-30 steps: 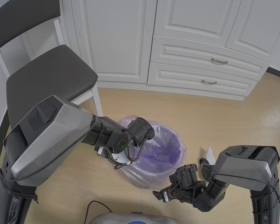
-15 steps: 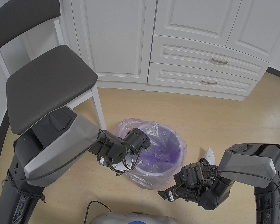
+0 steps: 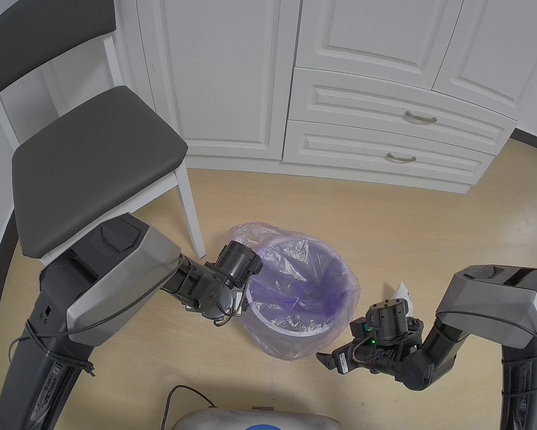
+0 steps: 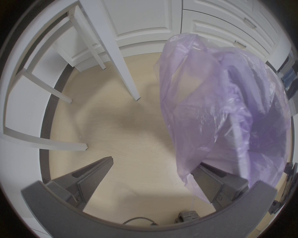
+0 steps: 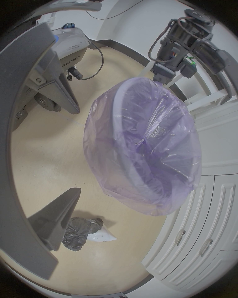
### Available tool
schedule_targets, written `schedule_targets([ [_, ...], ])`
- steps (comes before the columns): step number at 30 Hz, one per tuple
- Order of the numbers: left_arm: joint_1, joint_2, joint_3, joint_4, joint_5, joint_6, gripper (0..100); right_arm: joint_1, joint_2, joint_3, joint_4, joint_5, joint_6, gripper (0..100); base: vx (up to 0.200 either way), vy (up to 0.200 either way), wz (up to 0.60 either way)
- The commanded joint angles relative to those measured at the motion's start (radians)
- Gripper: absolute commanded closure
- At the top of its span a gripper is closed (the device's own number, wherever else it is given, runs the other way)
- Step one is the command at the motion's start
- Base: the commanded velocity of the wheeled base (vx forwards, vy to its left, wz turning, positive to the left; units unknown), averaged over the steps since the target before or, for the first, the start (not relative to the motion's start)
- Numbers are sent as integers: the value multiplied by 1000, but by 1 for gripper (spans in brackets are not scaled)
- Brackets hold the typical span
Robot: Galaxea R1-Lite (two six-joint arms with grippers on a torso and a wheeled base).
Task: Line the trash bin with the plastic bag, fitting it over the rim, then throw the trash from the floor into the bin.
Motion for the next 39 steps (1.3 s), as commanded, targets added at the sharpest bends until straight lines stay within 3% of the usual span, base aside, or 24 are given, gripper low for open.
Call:
schedule_targets([
  [1,23,63,-27,-34,-19,3,0,-16,6,-1,2,6,-5,0,0,0,0],
  [22,29,70,-23,-14,-51,17,0,-25,23,-4,-2,6,-6,0,0,0,0],
  [31,27,-284,298,13,-117,80,0,-48,17,-9,0,8,-6,0,0,0,0],
  [39,29,-385,342,12,-138,83,0,-62,17,-7,0,11,-6,0,0,0,0],
])
